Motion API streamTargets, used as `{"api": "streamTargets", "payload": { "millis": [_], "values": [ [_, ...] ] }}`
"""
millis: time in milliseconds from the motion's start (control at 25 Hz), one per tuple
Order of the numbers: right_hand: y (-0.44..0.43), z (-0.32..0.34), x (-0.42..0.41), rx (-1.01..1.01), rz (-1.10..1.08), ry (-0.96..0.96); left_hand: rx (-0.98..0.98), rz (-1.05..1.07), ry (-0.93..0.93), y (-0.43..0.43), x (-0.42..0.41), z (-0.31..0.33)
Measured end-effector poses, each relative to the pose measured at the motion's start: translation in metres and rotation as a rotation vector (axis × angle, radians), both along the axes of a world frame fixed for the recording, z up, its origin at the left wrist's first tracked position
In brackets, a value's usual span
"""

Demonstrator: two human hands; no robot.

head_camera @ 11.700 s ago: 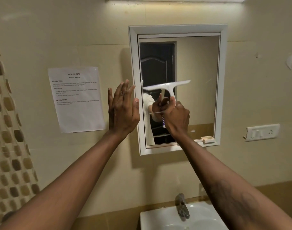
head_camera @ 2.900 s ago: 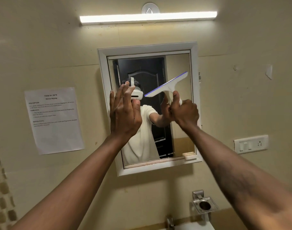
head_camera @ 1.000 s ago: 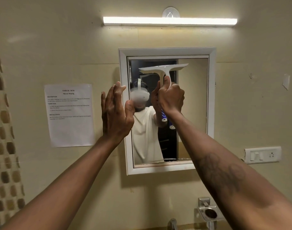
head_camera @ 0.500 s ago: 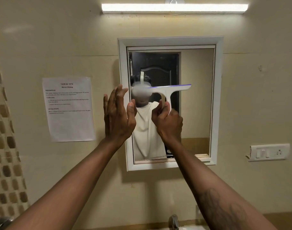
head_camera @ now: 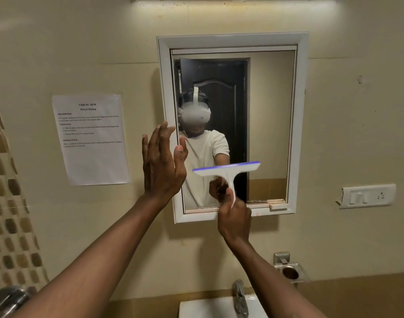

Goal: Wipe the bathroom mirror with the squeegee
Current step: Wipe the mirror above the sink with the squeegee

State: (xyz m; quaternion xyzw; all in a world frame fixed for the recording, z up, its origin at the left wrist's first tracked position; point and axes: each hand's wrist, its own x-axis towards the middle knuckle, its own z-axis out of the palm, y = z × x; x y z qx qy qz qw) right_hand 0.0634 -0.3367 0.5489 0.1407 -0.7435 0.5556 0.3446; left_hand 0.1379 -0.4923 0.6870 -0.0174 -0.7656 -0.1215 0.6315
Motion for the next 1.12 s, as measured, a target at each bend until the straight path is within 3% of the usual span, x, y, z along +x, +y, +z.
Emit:
{"api": "streamTargets", "payload": {
  "millis": [200, 400, 520, 640, 880, 1120],
  "values": [
    [0.012, -0.049, 0.031, 0.047, -0.079, -0.129, 0.018, 0.001, -0.043, 0.005, 0.008, -0.013],
    [0.021, -0.06, 0.037, 0.118, -0.086, -0.287, 0.032, -0.009, -0.058, 0.012, 0.02, -0.02],
    [0.027, -0.058, 0.038, 0.154, -0.121, -0.289, 0.022, -0.01, -0.08, 0.013, 0.027, -0.022],
    [0.03, -0.021, 0.035, 0.226, -0.119, -0.076, 0.034, -0.019, -0.065, 0.011, 0.034, -0.018],
    [0.046, 0.128, 0.008, 0.534, -0.167, 0.473, 0.036, -0.033, 0.016, 0.008, 0.042, 0.019],
    [0.058, 0.255, -0.006, 0.851, -0.235, 0.662, -0.002, -0.038, 0.109, 0.002, 0.046, 0.062]
  ]
}}
